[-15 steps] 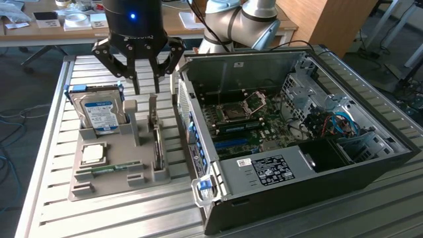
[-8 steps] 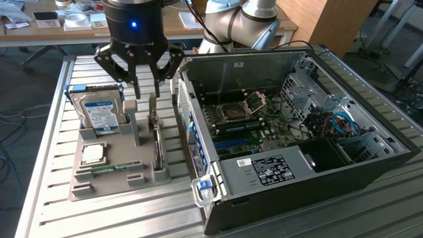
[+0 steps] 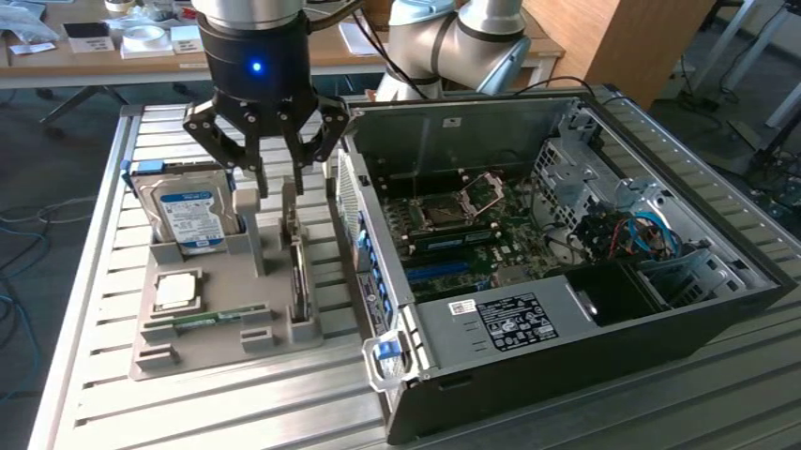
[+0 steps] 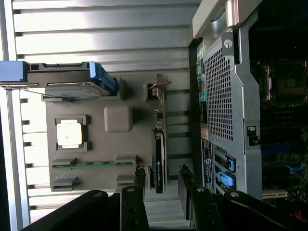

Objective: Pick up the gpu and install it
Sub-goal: 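Pick up the gpu and move the gpu toward the slot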

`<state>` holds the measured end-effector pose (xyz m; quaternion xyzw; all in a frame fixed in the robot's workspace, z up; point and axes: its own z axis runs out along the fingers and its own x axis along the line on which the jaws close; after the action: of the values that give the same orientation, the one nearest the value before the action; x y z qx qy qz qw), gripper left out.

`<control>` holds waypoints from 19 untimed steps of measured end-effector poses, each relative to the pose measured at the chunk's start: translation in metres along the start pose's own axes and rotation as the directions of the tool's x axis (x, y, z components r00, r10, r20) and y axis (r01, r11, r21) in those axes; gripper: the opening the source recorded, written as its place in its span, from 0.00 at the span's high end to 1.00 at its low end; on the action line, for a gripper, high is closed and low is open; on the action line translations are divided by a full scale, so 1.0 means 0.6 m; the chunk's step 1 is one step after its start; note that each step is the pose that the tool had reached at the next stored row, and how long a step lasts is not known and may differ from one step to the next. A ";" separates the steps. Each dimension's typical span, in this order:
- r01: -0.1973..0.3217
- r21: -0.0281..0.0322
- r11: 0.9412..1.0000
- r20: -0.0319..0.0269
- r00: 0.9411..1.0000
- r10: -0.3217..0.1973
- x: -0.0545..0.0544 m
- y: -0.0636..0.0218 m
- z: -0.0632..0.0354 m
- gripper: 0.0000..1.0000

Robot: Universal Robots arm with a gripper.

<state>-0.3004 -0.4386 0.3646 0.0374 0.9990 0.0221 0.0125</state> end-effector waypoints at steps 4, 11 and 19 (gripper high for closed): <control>0.000 -0.001 1.000 0.000 1.000 0.000 0.000 0.000 0.000 0.58; 0.000 -0.001 1.000 0.000 1.000 0.000 0.000 0.000 0.000 0.58; 0.000 -0.001 1.000 0.000 1.000 0.000 0.000 0.000 0.010 0.58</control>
<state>-0.3004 -0.4386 0.3586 0.0374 0.9990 0.0226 0.0125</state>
